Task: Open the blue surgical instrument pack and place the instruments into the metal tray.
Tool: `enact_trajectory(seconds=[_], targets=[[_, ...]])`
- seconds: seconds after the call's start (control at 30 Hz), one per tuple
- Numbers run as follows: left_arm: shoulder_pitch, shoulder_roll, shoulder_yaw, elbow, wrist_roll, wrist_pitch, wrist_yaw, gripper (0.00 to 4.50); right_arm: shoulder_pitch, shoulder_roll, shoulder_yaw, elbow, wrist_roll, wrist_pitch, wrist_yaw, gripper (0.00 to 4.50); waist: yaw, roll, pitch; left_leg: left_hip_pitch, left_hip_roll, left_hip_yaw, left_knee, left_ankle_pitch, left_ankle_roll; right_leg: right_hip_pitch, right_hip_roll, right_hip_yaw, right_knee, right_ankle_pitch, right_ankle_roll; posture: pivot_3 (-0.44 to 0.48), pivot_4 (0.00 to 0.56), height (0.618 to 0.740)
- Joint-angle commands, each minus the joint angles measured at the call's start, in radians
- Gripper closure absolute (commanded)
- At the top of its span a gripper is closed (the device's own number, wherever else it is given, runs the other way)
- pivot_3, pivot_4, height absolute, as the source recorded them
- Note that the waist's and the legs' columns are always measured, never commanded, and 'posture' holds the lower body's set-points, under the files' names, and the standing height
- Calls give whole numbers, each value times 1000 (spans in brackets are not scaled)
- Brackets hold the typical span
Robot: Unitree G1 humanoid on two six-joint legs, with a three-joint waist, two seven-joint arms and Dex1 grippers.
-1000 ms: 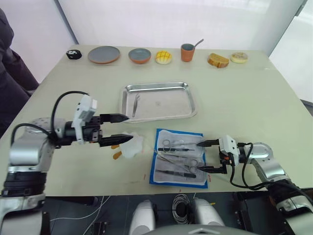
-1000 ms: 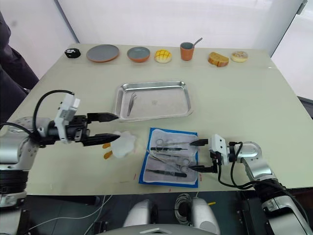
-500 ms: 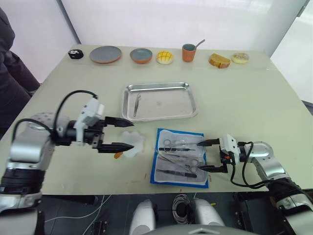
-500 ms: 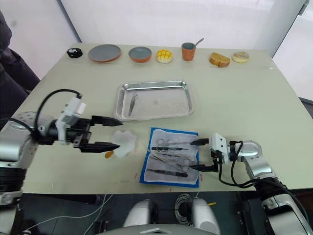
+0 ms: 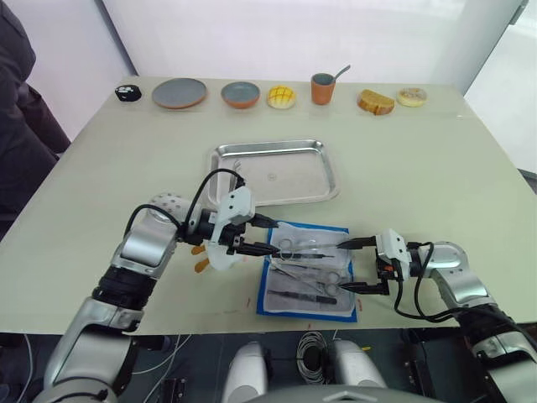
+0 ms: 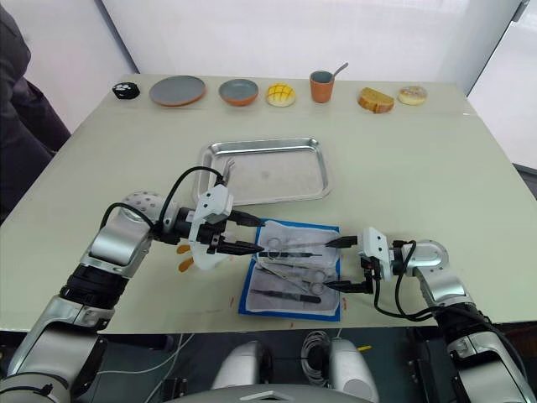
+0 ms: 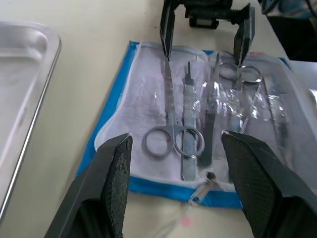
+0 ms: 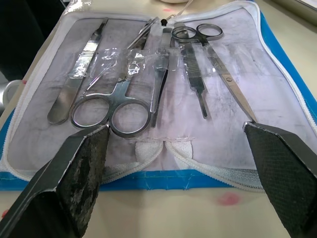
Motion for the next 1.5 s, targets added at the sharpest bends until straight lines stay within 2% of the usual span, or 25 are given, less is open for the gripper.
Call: enact_trajectory(seconds=[0.03,0.2,0.23,0.67,0.7,0.73,0.8,1.23,1.5], targets=[[-48,-42,-46,12,51,-8,39,1537,36,-6,29,89,-81,61,-56,0,1,-1,0,0,0,0,0,0,0,0,0,0,0,0,0,0,150,740],[-91,-77,-97,14,85,10,31,1537,37,-3,28,89,-83,60,-60,0,-3,0,0,-1,0,0,0,0,0,0,1,1,0,1,1,0,150,740],[-97,-83,-102,17,89,11,31,1808,37,-2,26,89,-82,60,-63,0,-3,0,0,0,0,0,0,0,0,0,1,1,0,1,1,0,150,740],[-141,-114,-164,65,168,-15,37,1808,27,11,25,98,-85,56,-78,0,-4,0,0,0,0,0,0,0,0,0,1,0,0,1,1,0,150,740],[-143,-117,-165,70,170,-16,36,2081,27,12,25,98,-85,56,-79,0,-4,0,0,0,0,0,0,0,0,0,1,0,0,1,1,0,150,740],[-144,-119,-165,72,172,-17,34,2081,28,13,25,97,-86,56,-80,0,-5,0,0,0,0,0,0,0,0,0,1,0,0,1,1,0,150,740],[-145,-121,-167,77,178,-22,31,2582,30,14,24,94,-86,57,-82,0,-6,0,0,0,0,0,0,0,0,0,1,0,0,1,1,0,150,740],[-132,-102,-180,73,220,-28,-2,2582,49,12,22,76,-83,64,-90,0,-7,0,0,0,0,-1,0,0,0,0,1,0,0,1,1,0,150,740],[-129,-128,-219,78,272,-2,35,2582,51,17,25,76,-83,65,-93,0,-7,-1,-1,0,0,-1,0,0,0,0,1,0,0,1,1,0,150,740]])
